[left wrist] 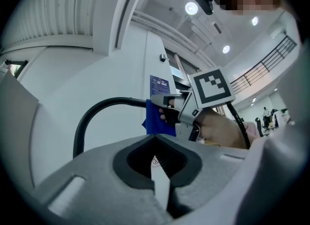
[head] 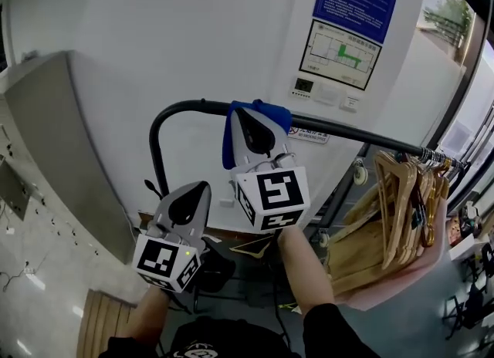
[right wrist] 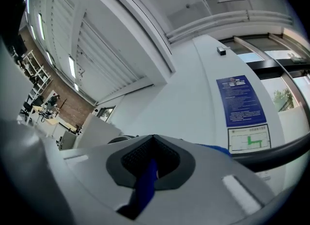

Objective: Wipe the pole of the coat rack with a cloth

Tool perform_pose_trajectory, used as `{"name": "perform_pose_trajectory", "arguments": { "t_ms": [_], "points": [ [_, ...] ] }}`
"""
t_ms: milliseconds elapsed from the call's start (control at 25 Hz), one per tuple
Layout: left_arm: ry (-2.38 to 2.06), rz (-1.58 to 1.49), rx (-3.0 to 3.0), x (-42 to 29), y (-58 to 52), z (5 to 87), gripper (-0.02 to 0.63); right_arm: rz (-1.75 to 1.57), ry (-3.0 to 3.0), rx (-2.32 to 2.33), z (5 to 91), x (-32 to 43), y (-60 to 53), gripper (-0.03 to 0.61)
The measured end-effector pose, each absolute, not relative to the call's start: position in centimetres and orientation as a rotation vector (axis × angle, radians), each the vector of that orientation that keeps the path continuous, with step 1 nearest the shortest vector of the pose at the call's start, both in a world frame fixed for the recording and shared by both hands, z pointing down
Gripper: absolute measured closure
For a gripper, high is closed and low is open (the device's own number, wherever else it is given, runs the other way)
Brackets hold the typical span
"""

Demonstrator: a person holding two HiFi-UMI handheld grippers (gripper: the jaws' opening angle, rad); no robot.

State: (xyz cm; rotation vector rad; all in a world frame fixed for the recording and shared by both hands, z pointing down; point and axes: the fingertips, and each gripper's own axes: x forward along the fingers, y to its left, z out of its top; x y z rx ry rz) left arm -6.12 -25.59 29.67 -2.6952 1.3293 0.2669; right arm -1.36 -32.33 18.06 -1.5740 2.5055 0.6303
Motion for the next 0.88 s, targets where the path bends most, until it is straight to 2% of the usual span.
{"name": "perform_pose_trajectory", "arguments": {
  "t_ms": [200,400,640,880],
  "points": [
    [1.367,0.278,-2.693,-7.8,-25.4,29.7,0.609,0.636,2.555,-1.539,19.0,-4.5,-32.7,0.577],
    [1.354,0.286,-2.707,-7.9,-25.6,29.7,0.609,0.629,2.523,-1.576,18.7,-2.5,-32.4,0.577],
    [1.266,0.296,-2.762,-4.9,-25.9,30.0,0.609,0.607,2.389,-1.715,18.2,5.0,-31.0,0.577],
    [1.13,0.297,-2.822,0.0,-25.6,29.9,0.609,0.546,2.2,-1.922,18.7,16.8,-28.6,0.575]
  ]
}}
